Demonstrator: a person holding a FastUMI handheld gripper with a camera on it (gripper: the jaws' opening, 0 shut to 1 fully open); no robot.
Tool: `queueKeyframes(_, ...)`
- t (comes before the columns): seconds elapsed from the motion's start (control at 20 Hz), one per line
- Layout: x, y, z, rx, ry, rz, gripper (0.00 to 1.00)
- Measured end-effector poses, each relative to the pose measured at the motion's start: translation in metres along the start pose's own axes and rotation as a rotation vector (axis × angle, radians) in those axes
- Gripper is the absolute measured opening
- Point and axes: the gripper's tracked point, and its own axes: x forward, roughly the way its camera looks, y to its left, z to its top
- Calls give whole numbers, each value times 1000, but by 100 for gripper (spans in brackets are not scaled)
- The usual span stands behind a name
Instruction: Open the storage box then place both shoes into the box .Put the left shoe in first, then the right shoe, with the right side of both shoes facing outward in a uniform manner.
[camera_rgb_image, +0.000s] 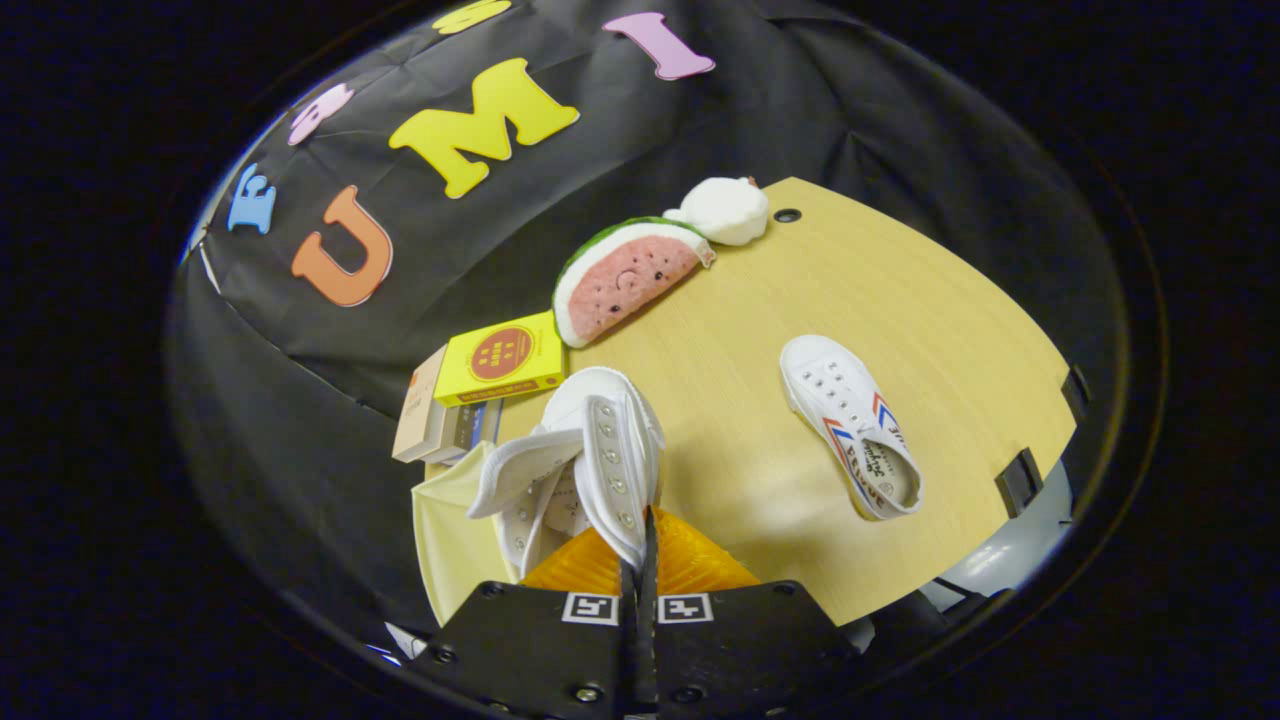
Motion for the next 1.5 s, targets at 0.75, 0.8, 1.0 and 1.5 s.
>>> queueKeyframes(0.75, 54, 167, -104, -40, 125, 94, 0)
queueKeyframes(0.8, 61, 167, -112, -44, 138, 84, 0)
queueKeyframes(1.0, 85, 162, -135, -44, 149, 41, 0)
queueKeyframes(1.5, 116, 172, -148, -165, 74, 12, 0)
